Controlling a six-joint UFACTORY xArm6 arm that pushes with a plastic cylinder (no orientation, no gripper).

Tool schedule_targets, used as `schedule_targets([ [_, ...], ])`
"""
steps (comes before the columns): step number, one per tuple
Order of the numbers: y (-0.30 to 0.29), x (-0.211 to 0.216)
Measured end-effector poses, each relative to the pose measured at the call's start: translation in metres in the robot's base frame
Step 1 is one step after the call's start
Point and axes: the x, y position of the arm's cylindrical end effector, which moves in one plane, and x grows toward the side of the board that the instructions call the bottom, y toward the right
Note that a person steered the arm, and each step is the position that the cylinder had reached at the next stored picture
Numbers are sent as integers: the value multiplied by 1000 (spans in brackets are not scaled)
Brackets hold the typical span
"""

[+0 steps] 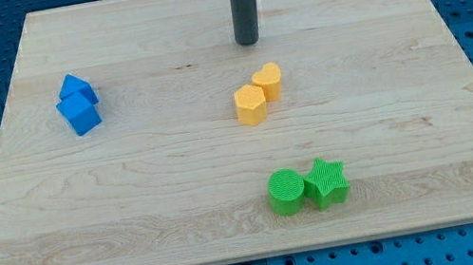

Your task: Place the heart below the red circle

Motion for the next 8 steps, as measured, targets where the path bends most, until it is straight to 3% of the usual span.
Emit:
schedule_targets([
  [4,-33,84],
  [6,14,87],
  [8,25,86],
])
